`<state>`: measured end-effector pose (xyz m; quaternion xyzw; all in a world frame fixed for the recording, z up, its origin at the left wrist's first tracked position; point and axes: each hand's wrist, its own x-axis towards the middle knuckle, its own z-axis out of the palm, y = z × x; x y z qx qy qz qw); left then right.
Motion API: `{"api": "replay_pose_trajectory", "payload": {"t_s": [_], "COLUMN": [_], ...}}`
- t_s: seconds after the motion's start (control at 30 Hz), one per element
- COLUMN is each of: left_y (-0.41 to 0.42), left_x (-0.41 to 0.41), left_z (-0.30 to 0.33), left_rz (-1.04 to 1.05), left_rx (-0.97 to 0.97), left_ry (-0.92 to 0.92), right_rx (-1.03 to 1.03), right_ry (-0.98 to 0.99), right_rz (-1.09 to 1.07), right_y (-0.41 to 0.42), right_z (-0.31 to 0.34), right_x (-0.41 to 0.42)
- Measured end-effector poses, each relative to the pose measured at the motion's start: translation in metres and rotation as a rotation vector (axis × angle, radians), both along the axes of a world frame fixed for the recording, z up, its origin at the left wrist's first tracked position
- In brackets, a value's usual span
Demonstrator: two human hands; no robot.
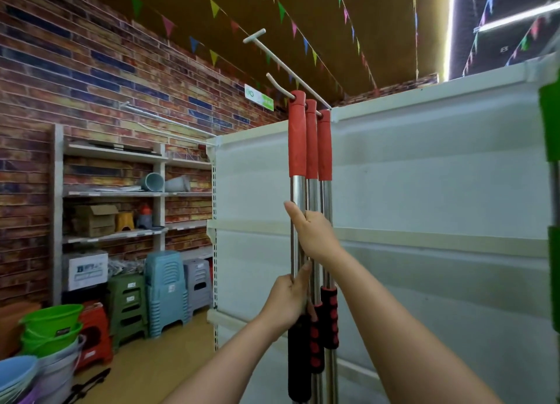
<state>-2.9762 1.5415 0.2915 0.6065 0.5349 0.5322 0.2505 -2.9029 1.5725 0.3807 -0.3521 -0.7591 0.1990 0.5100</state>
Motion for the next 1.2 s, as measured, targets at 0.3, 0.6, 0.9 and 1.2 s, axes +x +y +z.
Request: {"api": "replay_pose_trajectory", "payload": {"t_s": [0.3,0.6,0.9,1.2], "left_y": [0.006,-0.003,-0.085,-0.162], "left_x": [0.006,0.008,0.108,0.270], "left_z": [-0.004,-0.003,-0.015,-0.054], "left_rz": [-0.001,0.217,-0.104,-0.527], "left_rx": [0.069,0.174,0.389,0.019], "left_ry": [-0.044,-0.041,-0.289,-0.408], "right_rx": [0.046,0.015,-0.108,-0.260], "right_ry": [-0.039,0.052,0.071,0.158], "right_rz": [-0.090,-0.242,-0.410,-0.714], "right_y": [-0.006,-0.021,-0.086,-0.208], "right_z": [-0.006,-0.067,-0.111,-0.161], "right_x": [0.003,0.044,0.116,0.277]}}
